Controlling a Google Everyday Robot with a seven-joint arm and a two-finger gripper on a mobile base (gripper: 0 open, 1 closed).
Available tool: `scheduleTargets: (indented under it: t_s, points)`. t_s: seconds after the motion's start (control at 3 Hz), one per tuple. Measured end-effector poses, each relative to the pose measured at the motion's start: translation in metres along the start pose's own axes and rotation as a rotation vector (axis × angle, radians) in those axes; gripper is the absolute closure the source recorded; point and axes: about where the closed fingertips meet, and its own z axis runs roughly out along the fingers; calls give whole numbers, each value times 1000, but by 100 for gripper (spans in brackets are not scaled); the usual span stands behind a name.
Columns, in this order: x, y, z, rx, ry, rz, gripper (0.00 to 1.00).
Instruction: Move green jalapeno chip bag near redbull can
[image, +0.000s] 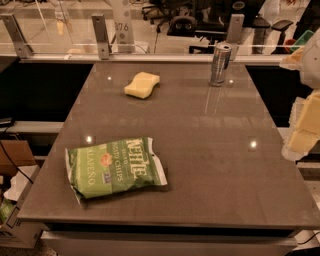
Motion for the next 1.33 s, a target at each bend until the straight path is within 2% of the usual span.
scheduleTargets:
  t_s: [0.33,0.67,1.33]
  points:
    - [0,0,0,0,0,0,0]
    - [-10,1,1,-8,-36,-16,0]
    - [-69,14,26,-42,-230,-96,0]
